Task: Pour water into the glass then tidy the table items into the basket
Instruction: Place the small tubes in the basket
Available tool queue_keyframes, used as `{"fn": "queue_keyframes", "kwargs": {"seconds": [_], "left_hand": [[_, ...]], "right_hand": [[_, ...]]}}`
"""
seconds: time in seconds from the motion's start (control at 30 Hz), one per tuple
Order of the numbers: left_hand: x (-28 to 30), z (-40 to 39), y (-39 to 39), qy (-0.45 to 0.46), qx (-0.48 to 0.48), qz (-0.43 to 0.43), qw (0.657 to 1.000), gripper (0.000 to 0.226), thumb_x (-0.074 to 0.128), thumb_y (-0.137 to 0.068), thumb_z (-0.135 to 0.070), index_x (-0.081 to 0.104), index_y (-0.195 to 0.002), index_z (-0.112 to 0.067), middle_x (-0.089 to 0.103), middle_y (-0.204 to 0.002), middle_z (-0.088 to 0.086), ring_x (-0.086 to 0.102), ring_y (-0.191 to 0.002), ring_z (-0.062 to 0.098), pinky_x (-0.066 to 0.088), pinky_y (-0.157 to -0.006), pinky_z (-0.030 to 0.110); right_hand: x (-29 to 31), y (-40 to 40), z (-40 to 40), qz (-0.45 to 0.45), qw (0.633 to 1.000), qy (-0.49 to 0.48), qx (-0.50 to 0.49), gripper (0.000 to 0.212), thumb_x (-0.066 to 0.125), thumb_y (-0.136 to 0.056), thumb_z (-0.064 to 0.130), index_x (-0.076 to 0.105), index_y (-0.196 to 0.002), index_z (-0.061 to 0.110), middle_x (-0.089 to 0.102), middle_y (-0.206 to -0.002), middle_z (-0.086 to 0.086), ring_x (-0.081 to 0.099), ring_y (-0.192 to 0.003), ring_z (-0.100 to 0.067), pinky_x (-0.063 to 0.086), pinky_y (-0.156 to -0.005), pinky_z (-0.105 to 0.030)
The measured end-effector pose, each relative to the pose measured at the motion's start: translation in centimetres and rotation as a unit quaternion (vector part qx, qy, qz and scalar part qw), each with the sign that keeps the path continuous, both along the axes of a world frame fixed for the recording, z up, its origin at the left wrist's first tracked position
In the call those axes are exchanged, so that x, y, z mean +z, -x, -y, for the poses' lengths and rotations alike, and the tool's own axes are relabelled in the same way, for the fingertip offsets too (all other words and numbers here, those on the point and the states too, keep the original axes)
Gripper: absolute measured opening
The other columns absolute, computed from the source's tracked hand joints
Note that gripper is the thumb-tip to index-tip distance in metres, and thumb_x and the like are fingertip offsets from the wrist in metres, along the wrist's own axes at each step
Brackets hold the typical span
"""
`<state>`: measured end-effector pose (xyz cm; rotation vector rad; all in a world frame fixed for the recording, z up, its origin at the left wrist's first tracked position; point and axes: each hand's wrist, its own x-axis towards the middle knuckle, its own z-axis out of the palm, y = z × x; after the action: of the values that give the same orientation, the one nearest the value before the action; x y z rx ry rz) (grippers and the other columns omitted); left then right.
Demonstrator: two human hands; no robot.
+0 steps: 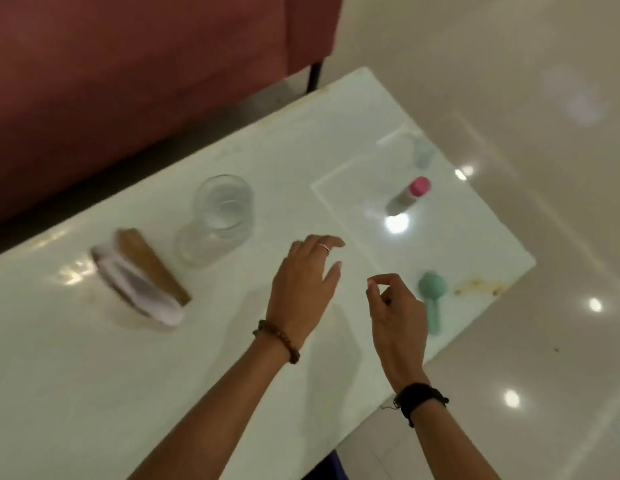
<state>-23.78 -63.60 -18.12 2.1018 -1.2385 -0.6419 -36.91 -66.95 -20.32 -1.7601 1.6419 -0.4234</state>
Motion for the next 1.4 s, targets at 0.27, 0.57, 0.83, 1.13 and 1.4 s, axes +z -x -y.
{"fn": "queue_keyframes", "kwargs": {"seconds": [0.27, 0.57, 0.83, 1.13, 1.4], "left_hand": [[-2.2, 14.4, 3.0, -0.023, -0.159, 0.096, 0.982, 0.067, 0.065, -0.083, -0.02, 0.031, -0.141, -0.026, 0.026, -0.151, 0.004, 0.037, -0.128, 0.025, 0.044, -0.094, 0.034], [-4.7, 18.3, 4.1, -0.042, -0.18, 0.097, 0.978, 0.021, 0.048, -0.09, -0.005, 0.062, -0.104, -0.013, 0.052, -0.117, 0.008, 0.057, -0.098, 0.024, 0.049, -0.075, 0.03], [-1.6, 7.5, 0.8, 0.029, -0.047, 0.006, 0.998, 0.033, 0.065, -0.083, -0.021, 0.051, -0.113, -0.014, 0.058, -0.112, 0.005, 0.055, -0.09, 0.013, 0.04, -0.07, 0.007], [2.2, -13.3, -7.1, 0.033, 0.14, -0.049, 0.988, 0.029, 0.068, -0.079, -0.027, 0.051, -0.102, -0.023, 0.06, -0.1, -0.009, 0.054, -0.085, 0.006, 0.043, -0.073, 0.01], [5.6, -36.7, -14.5, 0.043, 0.311, 0.002, 0.949, 0.03, 0.067, -0.081, -0.025, 0.056, -0.108, -0.019, 0.064, -0.108, -0.003, 0.057, -0.094, 0.01, 0.04, -0.077, 0.006]], "right_hand": [[-3.9, 6.4, 6.8, -0.067, 0.989, -0.009, -0.129, 0.043, 0.061, -0.085, 0.033, 0.043, -0.12, 0.016, 0.047, -0.117, -0.007, 0.049, -0.074, -0.013, 0.037, -0.057, -0.025], [-4.4, 6.4, 6.7, -0.007, 0.997, -0.028, -0.072, 0.028, 0.062, -0.086, 0.025, 0.049, -0.111, 0.018, 0.046, -0.114, 0.0, 0.048, -0.071, -0.011, 0.035, -0.055, -0.014], [-1.0, 1.8, 3.2, 0.081, 0.991, -0.053, -0.095, 0.029, 0.068, -0.079, 0.042, 0.054, -0.1, 0.03, 0.057, -0.098, 0.013, 0.055, -0.074, 0.001, 0.035, -0.058, -0.007], [2.1, -8.8, -7.7, 0.244, 0.939, -0.24, -0.04, 0.032, 0.076, -0.074, 0.033, 0.059, -0.099, 0.022, 0.068, -0.1, -0.002, 0.07, -0.081, -0.011, 0.055, -0.06, -0.024], [5.3, -21.8, -27.9, 0.254, 0.904, -0.311, 0.144, 0.019, 0.072, -0.078, 0.03, 0.065, -0.093, 0.02, 0.071, -0.096, -0.007, 0.071, -0.076, -0.016, 0.055, -0.059, -0.023]]}}
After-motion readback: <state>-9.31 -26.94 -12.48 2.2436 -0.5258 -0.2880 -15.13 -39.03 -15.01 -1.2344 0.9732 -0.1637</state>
